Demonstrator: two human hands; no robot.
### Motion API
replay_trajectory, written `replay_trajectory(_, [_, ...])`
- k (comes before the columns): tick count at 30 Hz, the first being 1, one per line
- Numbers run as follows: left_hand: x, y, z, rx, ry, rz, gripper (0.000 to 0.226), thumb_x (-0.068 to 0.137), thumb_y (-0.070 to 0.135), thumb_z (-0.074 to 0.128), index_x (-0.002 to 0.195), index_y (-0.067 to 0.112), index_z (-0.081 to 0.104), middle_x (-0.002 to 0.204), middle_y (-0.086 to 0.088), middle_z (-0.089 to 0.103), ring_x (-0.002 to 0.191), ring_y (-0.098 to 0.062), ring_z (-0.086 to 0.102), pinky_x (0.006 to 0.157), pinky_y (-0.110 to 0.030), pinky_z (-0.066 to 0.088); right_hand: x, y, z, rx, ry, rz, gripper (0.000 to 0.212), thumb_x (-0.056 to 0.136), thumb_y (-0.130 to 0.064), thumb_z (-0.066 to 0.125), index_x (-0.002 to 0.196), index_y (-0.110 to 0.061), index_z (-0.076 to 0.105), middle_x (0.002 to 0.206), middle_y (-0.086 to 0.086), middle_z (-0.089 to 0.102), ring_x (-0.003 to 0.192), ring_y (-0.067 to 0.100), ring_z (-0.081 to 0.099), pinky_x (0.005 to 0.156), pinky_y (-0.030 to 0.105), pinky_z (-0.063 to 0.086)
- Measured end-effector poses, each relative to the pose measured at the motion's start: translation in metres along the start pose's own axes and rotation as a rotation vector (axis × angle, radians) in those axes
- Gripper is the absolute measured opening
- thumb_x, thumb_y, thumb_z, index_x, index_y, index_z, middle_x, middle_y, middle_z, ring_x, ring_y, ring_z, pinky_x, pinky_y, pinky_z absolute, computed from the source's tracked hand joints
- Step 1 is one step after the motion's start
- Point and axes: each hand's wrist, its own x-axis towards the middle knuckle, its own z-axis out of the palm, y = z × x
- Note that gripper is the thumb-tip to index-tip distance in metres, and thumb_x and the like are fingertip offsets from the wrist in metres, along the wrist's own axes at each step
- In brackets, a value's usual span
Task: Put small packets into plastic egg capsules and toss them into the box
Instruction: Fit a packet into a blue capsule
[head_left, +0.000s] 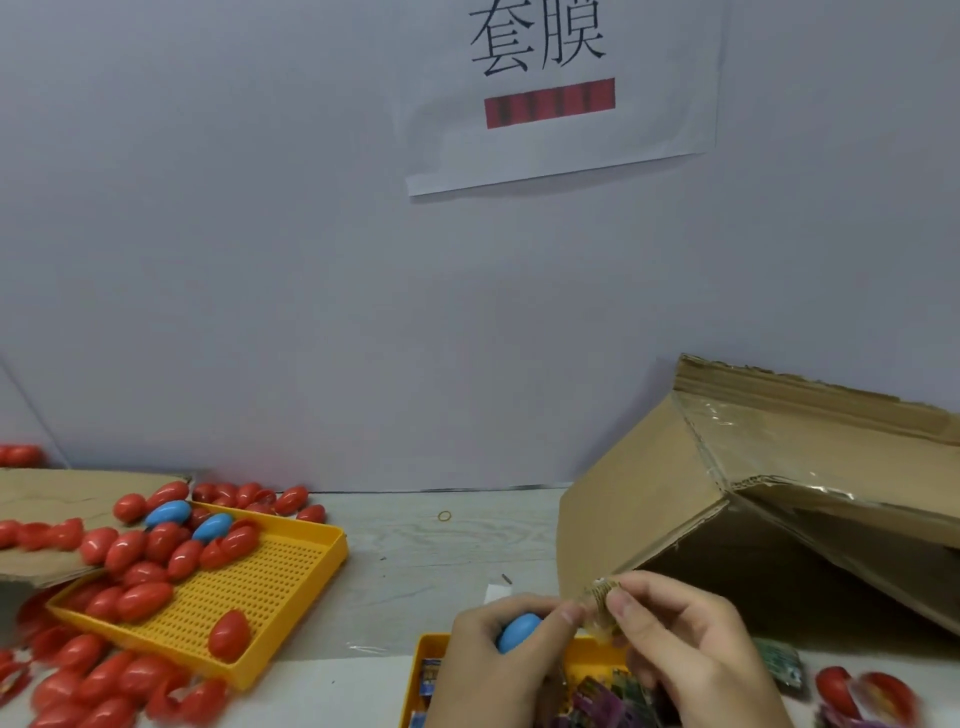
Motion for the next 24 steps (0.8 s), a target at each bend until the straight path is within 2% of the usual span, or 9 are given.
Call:
replay_trajectory(3, [0.005,-0.003,-0.001,-0.012,0.012,0.027,0.014,0.083,0.018,0.075,0.070,0.015,0.078,0.048,0.003,0.054,0.043,-0.012,0.047,0.046,-0.021,0.042,0.002,0.005,0.000,0.011,-0.039,-0.005,0.032,0.065,-0.035,0.066,0.085,-0.013,0.078,0.066,0.015,0.053,0.054,0.018,0.045,0.052,0.024,0.034])
replay_trajectory(7, [0.010,-0.009,0.001,0.058,0.071,0.057,0.019,0.081,0.017,0.077,0.063,0.018,0.076,0.051,0.006,0.057,0.047,-0.009,0.049,0.048,-0.019,0.043,0.006,0.013,-0.002,0.063,0.016,-0.021,0.028,0.058,-0.032,0.071,0.077,-0.013,0.079,0.085,-0.004,0.070,0.051,0.003,0.058,0.060,0.025,0.041])
replay_trajectory(10, [0.011,-0.013,0.004,0.159,0.134,0.101,0.014,0.080,0.022,0.079,0.067,0.016,0.076,0.070,0.001,0.065,0.060,-0.011,0.058,0.056,-0.019,0.051,0.008,0.018,-0.001,0.044,0.078,-0.059,0.066,0.037,-0.064,0.086,0.078,-0.013,0.079,0.089,-0.008,0.070,0.052,-0.001,0.058,0.059,0.017,0.046])
replay_trajectory(12, [0.011,-0.015,0.005,0.213,0.167,0.140,0.013,0.079,0.024,0.078,0.068,0.019,0.076,0.075,0.001,0.067,0.065,-0.011,0.061,0.062,-0.020,0.055,0.008,0.019,-0.001,0.061,0.104,-0.075,0.084,0.020,-0.071,0.084,0.078,-0.011,0.079,0.086,-0.008,0.069,0.052,-0.001,0.057,0.055,0.011,0.044])
replay_trajectory(14, [0.010,-0.014,0.005,0.245,0.197,0.169,0.013,0.079,0.025,0.078,0.067,0.021,0.076,0.072,0.002,0.068,0.066,-0.010,0.062,0.062,-0.017,0.054,0.008,0.019,-0.001,0.070,0.084,-0.081,0.078,0.027,-0.068,0.086,0.078,-0.010,0.079,0.084,-0.005,0.068,0.052,-0.001,0.057,0.053,0.011,0.044])
replay_trajectory(16, [0.009,-0.013,0.006,0.250,0.214,0.187,0.014,0.079,0.025,0.078,0.065,0.022,0.075,0.072,0.001,0.069,0.066,-0.009,0.063,0.061,-0.016,0.053,0.009,0.018,-0.002,0.085,0.068,-0.077,0.050,0.046,-0.049,0.085,0.077,-0.010,0.079,0.086,0.003,0.066,0.051,-0.001,0.056,0.053,0.010,0.044])
replay_trajectory(18, [0.009,-0.013,0.006,0.244,0.231,0.199,0.015,0.079,0.025,0.078,0.065,0.023,0.075,0.068,0.004,0.069,0.064,-0.007,0.063,0.058,-0.016,0.052,0.008,0.017,-0.001,0.110,0.055,-0.056,0.028,0.055,-0.028,0.075,0.077,-0.011,0.080,0.086,0.006,0.067,0.049,-0.001,0.057,0.051,0.009,0.043])
replay_trajectory(21, [0.009,-0.013,0.006,0.239,0.255,0.209,0.017,0.079,0.025,0.078,0.063,0.024,0.074,0.063,0.010,0.067,0.062,-0.004,0.063,0.055,-0.015,0.050,0.007,0.015,0.002,0.093,0.051,-0.057,0.025,0.060,-0.025,0.071,0.080,-0.013,0.080,0.089,0.004,0.071,0.050,0.000,0.058,0.048,0.009,0.041])
replay_trajectory(24, [0.009,-0.014,0.007,0.261,0.251,0.206,0.016,0.080,0.026,0.078,0.064,0.024,0.073,0.066,0.007,0.068,0.068,-0.010,0.065,0.060,-0.017,0.053,0.007,0.015,0.001,0.071,0.091,-0.049,0.032,0.056,-0.035,0.073,0.082,-0.019,0.080,0.097,-0.003,0.073,0.056,0.000,0.057,0.060,0.015,0.040])
